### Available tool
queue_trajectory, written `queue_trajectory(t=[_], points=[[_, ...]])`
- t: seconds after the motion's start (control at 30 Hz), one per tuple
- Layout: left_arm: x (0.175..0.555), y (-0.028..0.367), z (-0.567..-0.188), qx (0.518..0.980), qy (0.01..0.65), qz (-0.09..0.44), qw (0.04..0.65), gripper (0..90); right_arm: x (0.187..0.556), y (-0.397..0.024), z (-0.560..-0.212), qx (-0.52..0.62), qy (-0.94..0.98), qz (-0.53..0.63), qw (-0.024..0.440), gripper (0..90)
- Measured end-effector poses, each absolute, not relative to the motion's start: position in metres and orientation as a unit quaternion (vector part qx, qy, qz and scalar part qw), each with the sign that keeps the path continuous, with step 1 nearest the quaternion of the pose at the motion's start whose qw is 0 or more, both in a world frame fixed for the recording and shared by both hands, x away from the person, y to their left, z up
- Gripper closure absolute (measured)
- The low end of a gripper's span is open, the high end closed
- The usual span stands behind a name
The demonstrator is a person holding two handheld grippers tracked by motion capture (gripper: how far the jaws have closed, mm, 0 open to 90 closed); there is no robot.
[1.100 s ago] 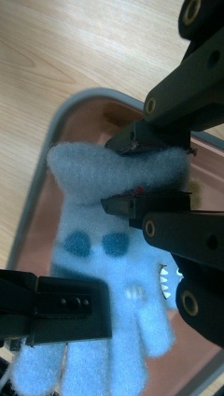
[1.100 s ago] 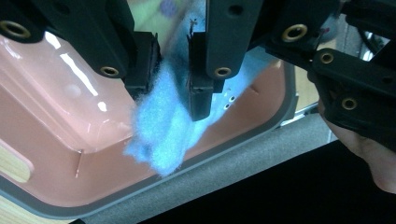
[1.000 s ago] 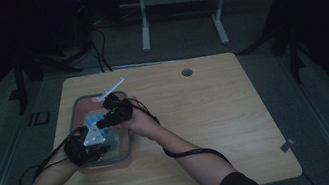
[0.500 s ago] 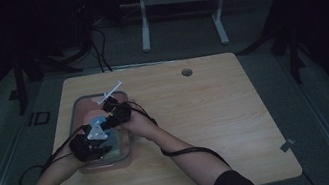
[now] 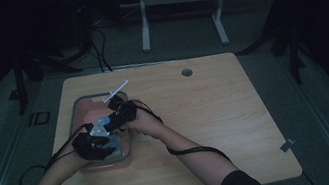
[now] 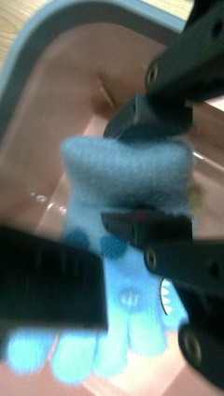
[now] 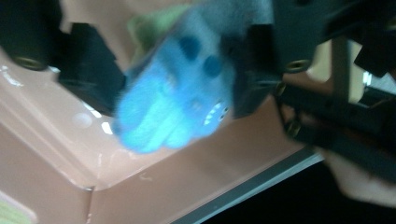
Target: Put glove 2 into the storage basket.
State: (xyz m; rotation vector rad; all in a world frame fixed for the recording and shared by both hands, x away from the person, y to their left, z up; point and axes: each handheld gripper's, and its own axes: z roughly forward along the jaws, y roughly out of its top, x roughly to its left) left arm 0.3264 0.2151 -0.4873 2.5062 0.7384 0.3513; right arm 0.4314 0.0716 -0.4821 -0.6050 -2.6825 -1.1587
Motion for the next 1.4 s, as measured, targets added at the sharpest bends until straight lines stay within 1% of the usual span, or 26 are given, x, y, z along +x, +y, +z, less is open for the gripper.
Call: queue_trajectory(t=[0.03,0.07,0.1,0.13,0.2,0.27,0.3,0.33,0.43,0.53,0.7,0.83,1.07,1.4], points=[[0.325,0.215,-0.483,0.917,0.278,0.129,0.257,47.0,0.431,0.070,-0.482,-0.198,-0.897,-0.388,0.079,26.3],[0.325,0.214,-0.481,0.916,0.279,0.133,0.257,38.7,0.428,0.066,-0.479,-0.195,-0.895,-0.393,0.081,22.3],[0.325,0.214,-0.481,0.916,0.279,0.133,0.257,36.4,0.428,0.066,-0.479,-0.195,-0.895,-0.393,0.081,22.3],[0.323,0.214,-0.476,0.913,0.285,0.138,0.259,33.4,0.426,0.060,-0.476,-0.186,-0.893,-0.403,0.082,18.7],[0.322,0.213,-0.472,0.907,0.293,0.143,0.268,26.9,0.424,0.055,-0.473,-0.183,-0.893,-0.406,0.068,18.6],[0.320,0.211,-0.467,0.902,0.297,0.143,0.280,22.2,0.420,0.047,-0.470,-0.167,-0.896,-0.409,0.057,16.4],[0.319,0.210,-0.465,0.900,0.296,0.141,0.286,17.2,0.419,0.043,-0.468,-0.164,-0.896,-0.410,0.054,16.4],[0.319,0.208,-0.463,0.899,0.298,0.143,0.288,15.0,0.418,0.039,-0.466,-0.164,-0.895,-0.413,0.051,16.4],[0.317,0.204,-0.460,0.897,0.298,0.139,0.297,12.7,0.416,0.030,-0.463,-0.160,-0.892,-0.421,0.050,16.4],[0.313,0.193,-0.454,0.893,0.288,0.131,0.319,9.2,0.412,0.013,-0.459,-0.163,-0.887,-0.430,0.045,16.4],[0.308,0.177,-0.453,0.891,0.271,0.124,0.342,6.7,0.408,-0.007,-0.461,-0.160,-0.889,-0.427,0.038,16.5],[0.305,0.161,-0.454,0.892,0.255,0.113,0.356,6.7,0.405,-0.023,-0.467,-0.160,-0.893,-0.419,0.035,16.5],[0.303,0.131,-0.457,0.901,0.225,0.101,0.357,6.7,0.400,-0.049,-0.473,-0.165,-0.894,-0.416,0.031,16.5],[0.296,0.100,-0.469,0.910,0.195,0.088,0.355,6.7,0.397,-0.089,-0.484,-0.182,-0.893,-0.411,0.026,16.4]])
